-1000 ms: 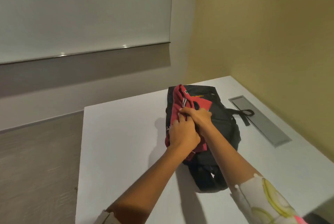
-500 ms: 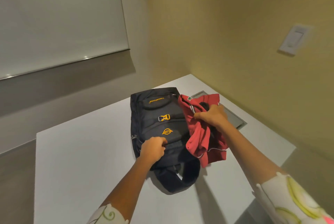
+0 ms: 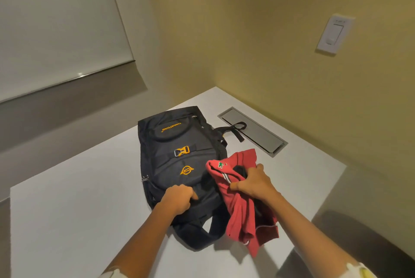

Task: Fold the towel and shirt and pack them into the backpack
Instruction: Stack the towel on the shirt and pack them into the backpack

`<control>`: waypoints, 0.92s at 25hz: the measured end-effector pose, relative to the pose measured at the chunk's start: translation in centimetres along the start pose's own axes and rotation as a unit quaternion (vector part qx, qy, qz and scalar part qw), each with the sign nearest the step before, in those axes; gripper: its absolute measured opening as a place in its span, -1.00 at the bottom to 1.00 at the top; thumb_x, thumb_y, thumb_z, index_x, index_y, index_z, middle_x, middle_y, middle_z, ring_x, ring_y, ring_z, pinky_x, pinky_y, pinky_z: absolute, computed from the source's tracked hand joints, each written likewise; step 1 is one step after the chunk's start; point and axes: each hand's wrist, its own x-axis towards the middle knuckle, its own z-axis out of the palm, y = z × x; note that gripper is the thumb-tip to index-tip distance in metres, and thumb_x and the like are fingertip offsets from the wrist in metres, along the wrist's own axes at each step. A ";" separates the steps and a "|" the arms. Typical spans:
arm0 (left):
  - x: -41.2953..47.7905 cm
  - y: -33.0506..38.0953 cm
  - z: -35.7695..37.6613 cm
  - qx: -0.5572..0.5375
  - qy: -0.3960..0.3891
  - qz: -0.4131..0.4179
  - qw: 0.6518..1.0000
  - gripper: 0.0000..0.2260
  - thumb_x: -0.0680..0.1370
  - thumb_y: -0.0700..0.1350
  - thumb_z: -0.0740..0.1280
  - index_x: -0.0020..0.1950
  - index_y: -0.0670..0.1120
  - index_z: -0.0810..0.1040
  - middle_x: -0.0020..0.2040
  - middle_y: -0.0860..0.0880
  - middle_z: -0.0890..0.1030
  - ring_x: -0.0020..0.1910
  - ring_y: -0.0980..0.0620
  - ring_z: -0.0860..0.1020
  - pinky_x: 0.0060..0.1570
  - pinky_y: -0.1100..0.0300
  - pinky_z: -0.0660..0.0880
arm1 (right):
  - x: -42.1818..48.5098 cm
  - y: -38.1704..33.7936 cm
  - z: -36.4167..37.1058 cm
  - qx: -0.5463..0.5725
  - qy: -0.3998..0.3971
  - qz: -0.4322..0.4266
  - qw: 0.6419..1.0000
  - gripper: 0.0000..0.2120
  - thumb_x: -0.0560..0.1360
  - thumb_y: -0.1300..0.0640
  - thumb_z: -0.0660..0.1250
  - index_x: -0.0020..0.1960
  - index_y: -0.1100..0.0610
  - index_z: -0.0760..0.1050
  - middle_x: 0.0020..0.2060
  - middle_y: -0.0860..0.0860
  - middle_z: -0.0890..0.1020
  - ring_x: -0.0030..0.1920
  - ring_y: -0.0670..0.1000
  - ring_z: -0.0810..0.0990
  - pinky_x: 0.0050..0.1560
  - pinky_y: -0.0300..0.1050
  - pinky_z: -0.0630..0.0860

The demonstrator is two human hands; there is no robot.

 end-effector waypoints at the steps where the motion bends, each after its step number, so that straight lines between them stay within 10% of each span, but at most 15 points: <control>1: 0.1 0.3 0.1 0.021 0.000 0.008 1.000 -0.65 0.58 -0.12 0.22 0.31 0.20 0.51 0.33 0.03 0.51 0.25 -0.13 0.51 0.21 0.03 0.45 | -0.1 0.3 0.5 0.003 0.001 0.002 1.000 -0.36 0.31 -0.23 0.48 0.21 0.12 0.40 0.25 0.13 0.35 0.07 0.14 0.55 0.11 0.00 0.58; 8: 1.3 0.2 0.0 0.062 -0.020 -0.002 0.998 -0.50 0.52 0.16 0.33 0.44 0.14 0.35 0.36 -0.01 0.41 0.28 -0.15 0.48 0.19 0.00 0.44 | -0.2 1.6 0.5 0.021 0.000 0.006 1.000 -0.41 0.33 -0.24 0.47 0.16 0.08 0.39 0.20 0.10 0.36 0.06 0.11 0.55 0.12 -0.01 0.59; 23: 1.5 -2.0 1.6 0.087 -0.010 0.079 0.993 -0.42 0.49 0.11 0.37 0.47 0.11 0.28 0.34 -0.02 0.36 0.24 -0.13 0.48 0.11 -0.04 0.49 | -2.7 0.9 -0.5 0.039 0.036 0.028 0.998 -0.38 0.35 -0.22 0.47 0.24 0.09 0.39 0.14 0.08 0.37 0.02 0.09 0.56 0.07 -0.07 0.61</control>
